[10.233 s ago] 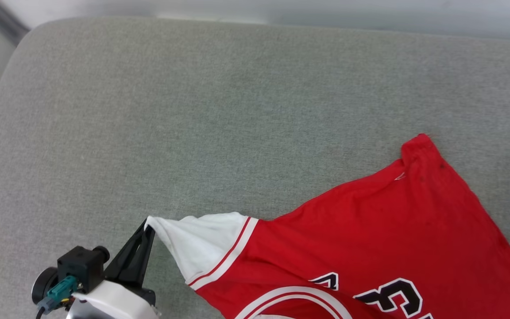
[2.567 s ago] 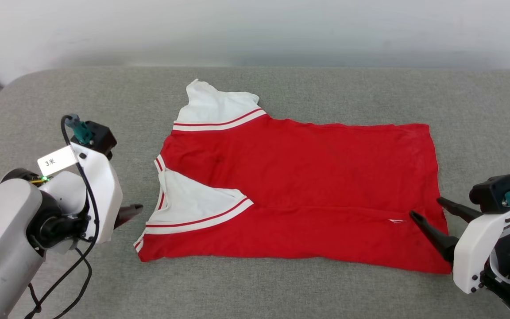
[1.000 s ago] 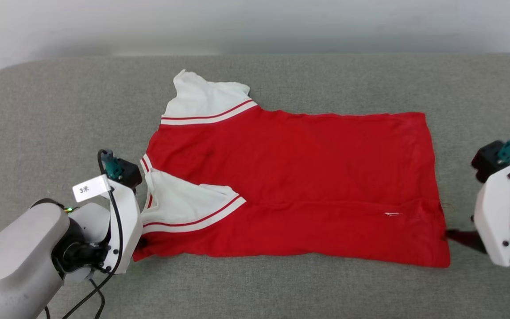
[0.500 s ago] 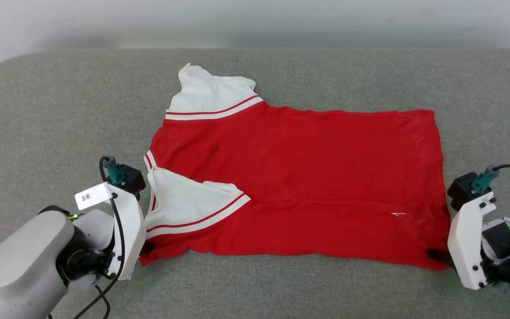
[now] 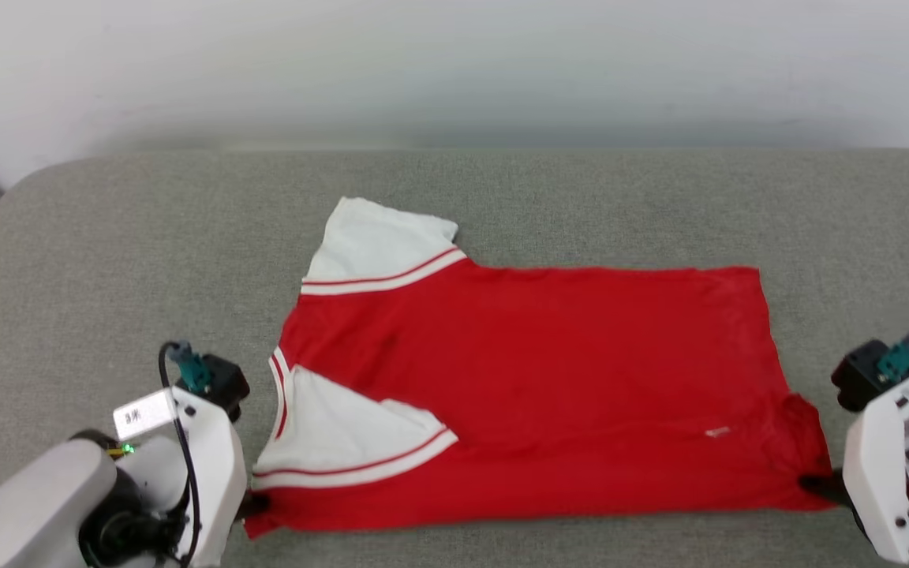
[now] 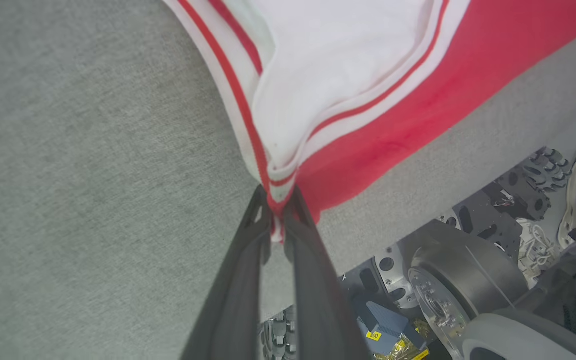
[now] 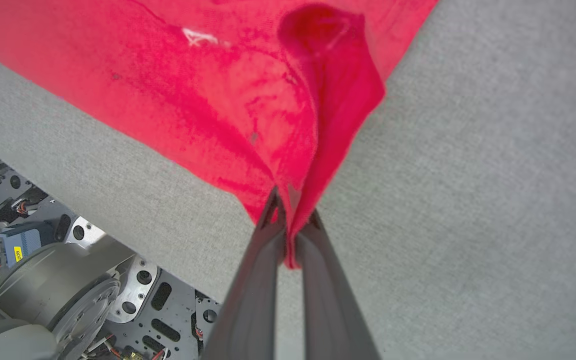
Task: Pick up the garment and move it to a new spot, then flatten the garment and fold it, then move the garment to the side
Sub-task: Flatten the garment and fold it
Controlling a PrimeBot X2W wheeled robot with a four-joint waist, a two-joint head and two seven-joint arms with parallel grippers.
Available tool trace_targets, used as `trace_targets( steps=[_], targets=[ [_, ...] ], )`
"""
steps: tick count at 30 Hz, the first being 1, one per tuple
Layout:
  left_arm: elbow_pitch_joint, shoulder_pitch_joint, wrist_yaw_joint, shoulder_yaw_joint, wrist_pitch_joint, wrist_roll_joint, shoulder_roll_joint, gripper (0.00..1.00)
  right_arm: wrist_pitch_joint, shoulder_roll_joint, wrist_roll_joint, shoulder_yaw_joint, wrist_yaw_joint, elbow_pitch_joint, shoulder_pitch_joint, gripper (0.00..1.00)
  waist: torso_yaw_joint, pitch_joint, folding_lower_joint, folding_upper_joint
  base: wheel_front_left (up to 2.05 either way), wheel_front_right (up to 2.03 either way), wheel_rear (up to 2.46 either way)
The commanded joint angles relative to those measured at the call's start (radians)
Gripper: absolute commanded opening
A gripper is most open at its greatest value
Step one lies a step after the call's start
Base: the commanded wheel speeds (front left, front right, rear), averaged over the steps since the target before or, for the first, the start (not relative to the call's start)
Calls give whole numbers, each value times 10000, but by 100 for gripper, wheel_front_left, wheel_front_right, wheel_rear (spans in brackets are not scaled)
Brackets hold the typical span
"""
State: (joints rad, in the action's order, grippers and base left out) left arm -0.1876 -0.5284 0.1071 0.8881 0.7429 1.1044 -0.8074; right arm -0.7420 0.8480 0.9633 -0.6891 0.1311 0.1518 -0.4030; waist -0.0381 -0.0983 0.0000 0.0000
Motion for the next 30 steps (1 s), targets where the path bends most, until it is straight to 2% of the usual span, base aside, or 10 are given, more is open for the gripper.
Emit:
trace_targets(
  steps=[1,5,12,13,14,15,20,23,30],
  targets=[
    [39,193,-65,32,-45,42,-67,0,25,99,93,-18,-7,-45,184,0,-3,35,0,0,0,0,0],
    [178,676,-243,207,-108,71,-120,0,123,273,322,-16,-7,-87,755,0,21,-33,0,0,0,0,0],
    [-131,1126,-335,372,-306,0,-7,0,347,201,123,-127,-7,-12,1289,0,35,-275,0,0,0,0,0],
    [-191,1131,-349,339,-404,-22,18,28,427,155,131,-64,-7,31,1322,2,27,-270,0,0,0,0,0],
    [-241,1112,-366,309,-485,-30,39,100,570,106,94,14,-7,48,1316,74,17,-248,0,0,0,0,0],
    [-232,1082,-343,295,-528,-29,49,100,683,49,86,100,-7,74,1318,100,7,-205,0,0,0,0,0],
    [117,718,-260,58,-779,-113,-178,100,1790,-112,-249,679,-5,-137,1245,100,-25,110,0,0,0,0,0],
    [443,465,-415,-262,-923,-51,-366,100,3131,-347,-851,1473,-5,-154,1069,100,7,228,0,0,0,0,0],
    [637,-721,-729,-1024,-1638,-654,-473,100,5877,-1689,-3012,3519,-5,-111,1039,100,240,62,0,0,0,0,0]
  ],
)
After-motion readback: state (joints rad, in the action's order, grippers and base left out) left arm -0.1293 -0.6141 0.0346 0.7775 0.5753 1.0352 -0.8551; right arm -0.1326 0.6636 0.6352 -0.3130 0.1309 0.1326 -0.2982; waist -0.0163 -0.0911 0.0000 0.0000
